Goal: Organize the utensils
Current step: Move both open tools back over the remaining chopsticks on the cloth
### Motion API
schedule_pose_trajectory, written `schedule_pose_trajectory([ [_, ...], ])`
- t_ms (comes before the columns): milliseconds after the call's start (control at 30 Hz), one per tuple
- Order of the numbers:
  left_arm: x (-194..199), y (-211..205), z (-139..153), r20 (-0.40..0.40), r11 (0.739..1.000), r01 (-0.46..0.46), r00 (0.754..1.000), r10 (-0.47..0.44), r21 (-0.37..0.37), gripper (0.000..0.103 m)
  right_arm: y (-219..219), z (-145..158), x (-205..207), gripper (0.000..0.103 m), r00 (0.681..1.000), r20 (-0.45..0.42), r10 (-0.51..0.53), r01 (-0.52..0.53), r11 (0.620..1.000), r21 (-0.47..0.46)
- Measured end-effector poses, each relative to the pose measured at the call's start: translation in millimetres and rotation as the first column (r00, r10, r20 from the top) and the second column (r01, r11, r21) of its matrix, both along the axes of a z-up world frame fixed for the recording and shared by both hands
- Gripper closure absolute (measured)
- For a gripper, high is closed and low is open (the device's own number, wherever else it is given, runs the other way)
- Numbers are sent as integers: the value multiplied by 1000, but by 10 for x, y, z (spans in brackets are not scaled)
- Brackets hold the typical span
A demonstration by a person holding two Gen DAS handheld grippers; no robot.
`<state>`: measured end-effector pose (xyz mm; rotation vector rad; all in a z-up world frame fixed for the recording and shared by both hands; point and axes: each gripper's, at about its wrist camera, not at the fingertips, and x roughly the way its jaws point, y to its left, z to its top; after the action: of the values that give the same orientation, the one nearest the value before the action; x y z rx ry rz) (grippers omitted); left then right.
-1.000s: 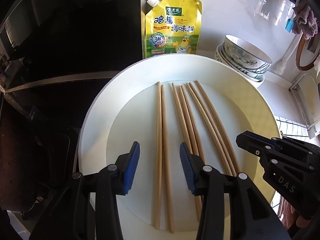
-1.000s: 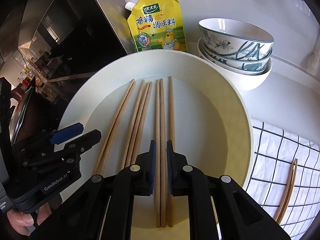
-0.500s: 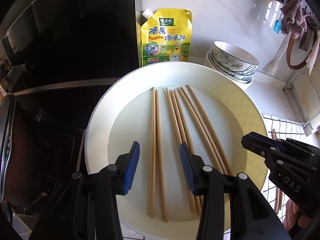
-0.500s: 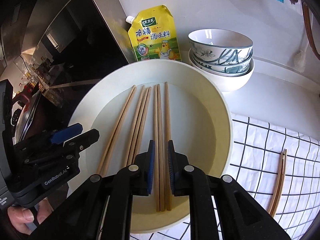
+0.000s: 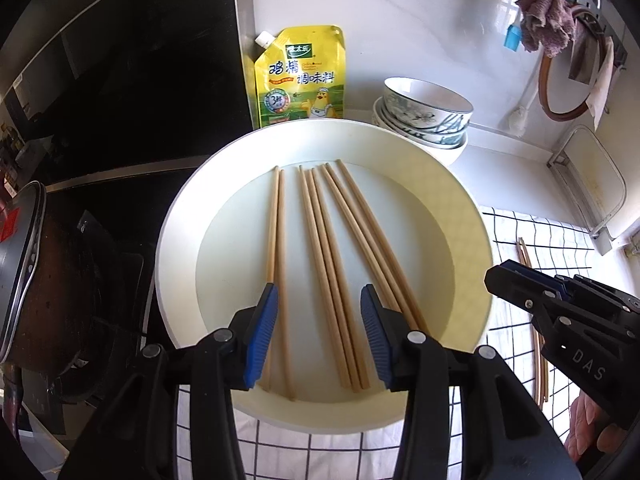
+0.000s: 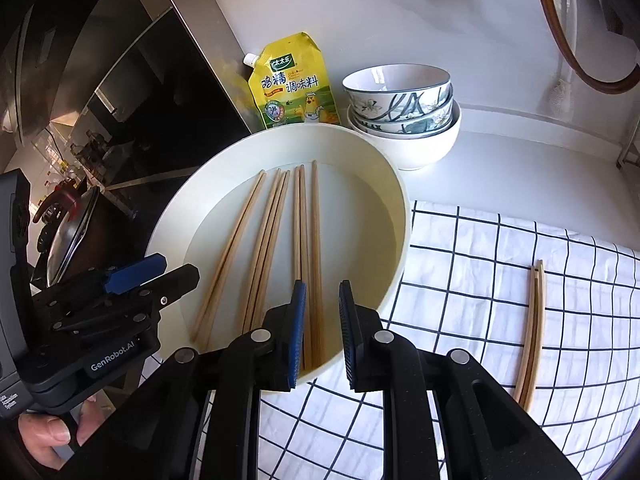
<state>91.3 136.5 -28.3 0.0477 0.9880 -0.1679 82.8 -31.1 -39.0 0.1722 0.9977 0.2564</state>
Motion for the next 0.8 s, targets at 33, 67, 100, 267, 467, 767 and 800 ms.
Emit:
schedule_pose_trajectory([
  [33, -16, -25, 4, 1, 1000, 3, 1000, -3, 2, 60, -36, -3, -27, 86, 1000, 0, -5, 5, 1000, 1],
  [67, -31, -52, 12, 1, 1000, 6, 1000, -6, 3, 60, -75, -3, -60, 86, 1000, 0, -10, 10, 1000, 3],
  [100, -51, -79, 19, 2, 1000, 8, 1000, -8, 4, 60, -119, -4, -94, 86, 1000, 0, -16, 16, 1000, 6],
  [267, -180, -244, 47, 2, 1000, 23, 1000, -23, 8, 57, -347, -21, -270, 84, 999, -2, -43, 43, 999, 5],
  [467, -323, -505, 62, -3, 998, 57, 998, -57, 6, 56, -703, -71, -466, 84, 996, -14, -92, 92, 996, -4],
  [767, -522, -1040, 11, -26, 990, 138, 990, -138, 4, 53, -1341, -188, -795, 79, 984, -31, -173, 171, 984, -48],
  [800, -547, -1102, 9, -25, 989, 146, 989, -146, 3, 52, -1399, -203, -824, 79, 983, -31, -182, 180, 982, -57],
])
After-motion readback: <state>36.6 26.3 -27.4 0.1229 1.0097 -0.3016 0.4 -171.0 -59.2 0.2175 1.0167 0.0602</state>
